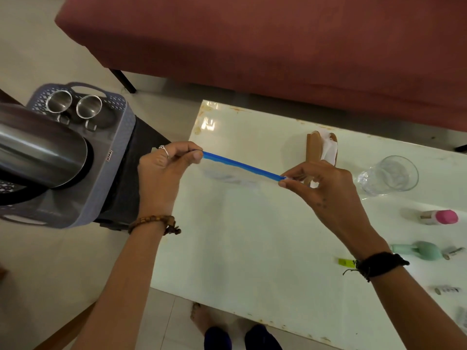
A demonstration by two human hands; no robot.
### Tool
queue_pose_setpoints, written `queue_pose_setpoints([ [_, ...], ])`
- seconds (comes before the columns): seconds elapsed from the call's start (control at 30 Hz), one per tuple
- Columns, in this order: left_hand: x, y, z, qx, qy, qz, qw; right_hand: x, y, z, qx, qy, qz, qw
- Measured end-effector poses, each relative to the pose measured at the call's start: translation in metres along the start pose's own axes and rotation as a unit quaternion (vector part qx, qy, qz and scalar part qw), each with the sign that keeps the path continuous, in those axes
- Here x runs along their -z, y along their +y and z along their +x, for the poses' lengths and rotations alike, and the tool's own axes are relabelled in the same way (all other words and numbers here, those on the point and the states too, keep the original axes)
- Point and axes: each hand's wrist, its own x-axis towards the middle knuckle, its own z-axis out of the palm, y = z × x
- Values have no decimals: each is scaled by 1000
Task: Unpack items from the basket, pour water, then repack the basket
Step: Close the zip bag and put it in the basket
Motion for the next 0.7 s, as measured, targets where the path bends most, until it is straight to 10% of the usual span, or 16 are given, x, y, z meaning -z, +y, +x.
queue_pose_setpoints([
  [0.23,6,-5,5,46,13,-31,998,5,10,4,-29,-6,10,1000],
  [0.47,23,24,22,55,-60,-127,989,17,8,1,-68,-107,385,914],
  [0.7,52,31,61,78,-50,-188,978,-64,-17,37,-69,-120,250,958],
])
